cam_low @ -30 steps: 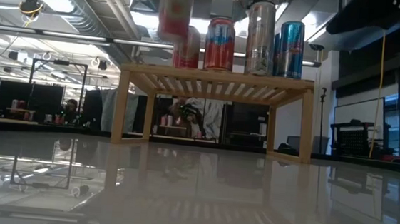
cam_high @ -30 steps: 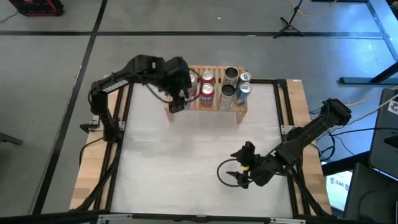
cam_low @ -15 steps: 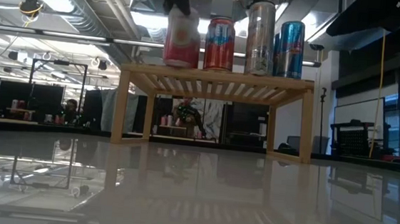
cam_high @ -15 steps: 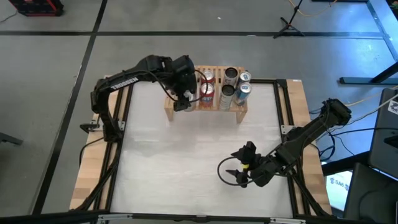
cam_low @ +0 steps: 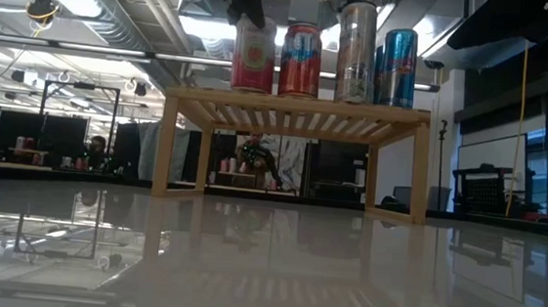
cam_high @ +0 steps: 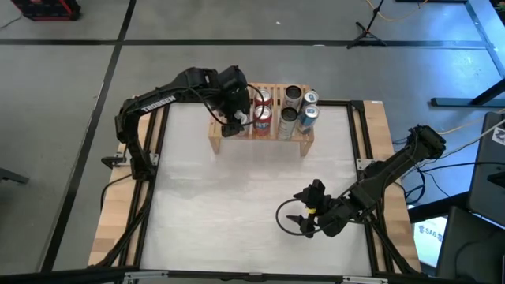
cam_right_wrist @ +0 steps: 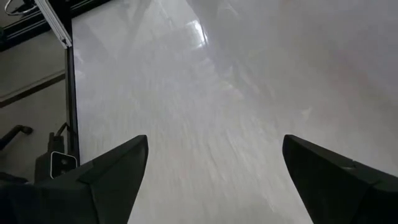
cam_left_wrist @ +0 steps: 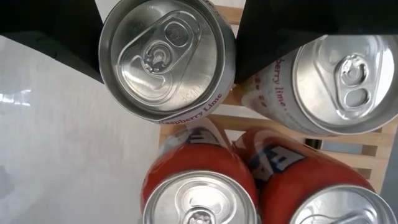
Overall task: Place canned beverage on shelf
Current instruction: Put the pink soda can on the shelf aligned with the other pink soda can, then return to Home Position
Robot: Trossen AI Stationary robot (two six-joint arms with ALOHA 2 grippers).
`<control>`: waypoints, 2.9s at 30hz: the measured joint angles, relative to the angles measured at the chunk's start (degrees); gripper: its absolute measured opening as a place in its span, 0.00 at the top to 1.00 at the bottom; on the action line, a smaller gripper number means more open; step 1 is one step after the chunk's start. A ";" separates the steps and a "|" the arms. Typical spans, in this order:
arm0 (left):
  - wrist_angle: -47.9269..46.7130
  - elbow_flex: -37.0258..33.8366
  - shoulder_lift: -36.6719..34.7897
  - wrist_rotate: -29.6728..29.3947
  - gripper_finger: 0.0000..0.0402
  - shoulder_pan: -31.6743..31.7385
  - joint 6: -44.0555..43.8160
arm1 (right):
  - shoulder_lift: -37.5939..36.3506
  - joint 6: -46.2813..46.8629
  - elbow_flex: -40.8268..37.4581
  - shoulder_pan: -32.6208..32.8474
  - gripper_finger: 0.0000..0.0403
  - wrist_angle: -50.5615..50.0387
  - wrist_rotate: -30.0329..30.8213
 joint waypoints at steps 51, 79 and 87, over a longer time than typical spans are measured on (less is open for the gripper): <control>-0.76 11.10 -1.57 -4.68 0.16 0.88 0.57 | 0.00 0.31 0.04 0.02 0.10 0.50 0.28; 16.04 -25.21 -39.60 -7.76 0.16 -21.01 -22.09 | -11.46 -19.79 0.07 -11.14 0.62 5.54 -7.59; 28.80 -45.79 -52.91 -7.88 0.16 -26.29 -24.23 | -18.42 -26.13 0.04 -11.98 0.98 1.25 -6.07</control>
